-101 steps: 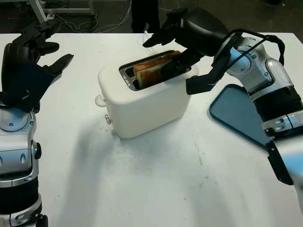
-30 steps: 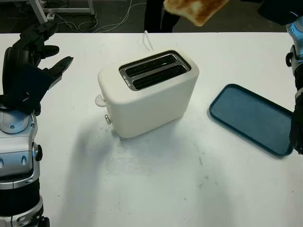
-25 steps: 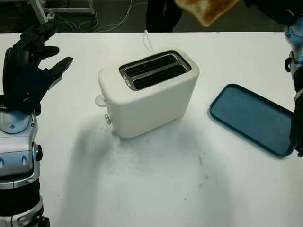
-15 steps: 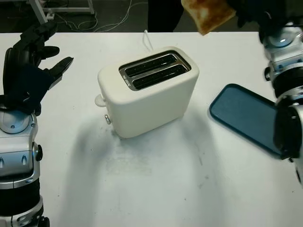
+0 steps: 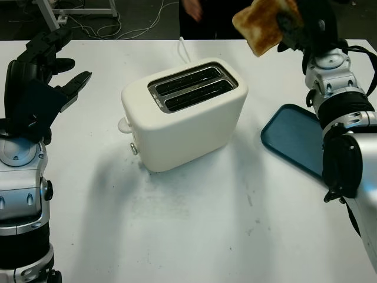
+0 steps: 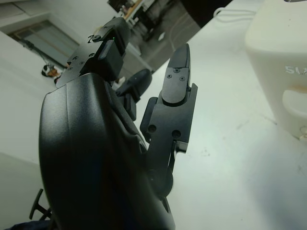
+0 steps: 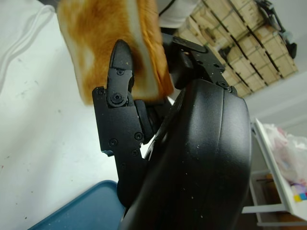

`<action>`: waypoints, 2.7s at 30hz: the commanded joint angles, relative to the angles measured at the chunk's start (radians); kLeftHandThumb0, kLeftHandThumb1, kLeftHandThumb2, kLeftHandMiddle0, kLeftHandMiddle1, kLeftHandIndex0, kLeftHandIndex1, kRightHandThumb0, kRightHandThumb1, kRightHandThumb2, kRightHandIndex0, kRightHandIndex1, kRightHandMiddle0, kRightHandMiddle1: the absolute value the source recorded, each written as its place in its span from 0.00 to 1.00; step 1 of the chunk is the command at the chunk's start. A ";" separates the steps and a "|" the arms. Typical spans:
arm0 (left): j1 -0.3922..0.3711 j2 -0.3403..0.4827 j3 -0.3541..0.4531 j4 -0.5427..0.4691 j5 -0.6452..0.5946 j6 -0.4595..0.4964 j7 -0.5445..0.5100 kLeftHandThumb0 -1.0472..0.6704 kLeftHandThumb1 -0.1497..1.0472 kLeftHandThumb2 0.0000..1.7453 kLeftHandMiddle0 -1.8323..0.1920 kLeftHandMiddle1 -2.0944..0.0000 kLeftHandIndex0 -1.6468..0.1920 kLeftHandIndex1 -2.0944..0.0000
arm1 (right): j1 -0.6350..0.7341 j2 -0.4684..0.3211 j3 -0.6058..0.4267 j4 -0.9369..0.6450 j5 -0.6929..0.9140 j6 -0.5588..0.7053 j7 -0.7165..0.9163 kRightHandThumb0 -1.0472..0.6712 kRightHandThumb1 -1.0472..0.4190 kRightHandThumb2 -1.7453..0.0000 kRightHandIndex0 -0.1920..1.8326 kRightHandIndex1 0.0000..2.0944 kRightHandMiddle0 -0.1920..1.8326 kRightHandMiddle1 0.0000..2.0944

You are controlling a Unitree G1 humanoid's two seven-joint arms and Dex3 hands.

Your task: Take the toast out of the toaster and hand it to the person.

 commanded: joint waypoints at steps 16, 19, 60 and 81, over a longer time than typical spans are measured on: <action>0.012 0.002 0.001 -0.012 -0.001 0.006 0.003 0.48 0.89 0.10 0.82 0.58 0.69 0.92 | 0.020 0.029 -0.044 0.008 0.032 0.063 -0.036 0.49 0.09 0.77 0.37 0.83 0.17 0.82; 0.013 0.001 0.006 -0.005 -0.009 -0.006 0.001 0.48 0.89 0.10 0.82 0.58 0.70 0.92 | 0.021 0.026 -0.032 0.007 0.015 0.057 -0.035 0.49 0.09 0.78 0.41 0.83 0.20 0.83; 0.405 -0.263 -0.029 -0.246 -0.045 -0.170 0.103 0.41 0.89 0.17 0.83 0.64 0.70 0.94 | 0.992 0.108 0.022 -1.205 0.250 -0.081 0.254 0.22 0.09 0.81 0.15 0.00 0.15 0.00; 0.593 -0.413 -0.141 -0.114 0.010 -0.434 0.205 0.44 0.89 0.24 0.87 0.71 0.74 0.97 | 1.335 0.316 0.074 -1.523 0.295 0.046 0.204 0.25 0.09 0.68 0.15 0.01 0.14 0.01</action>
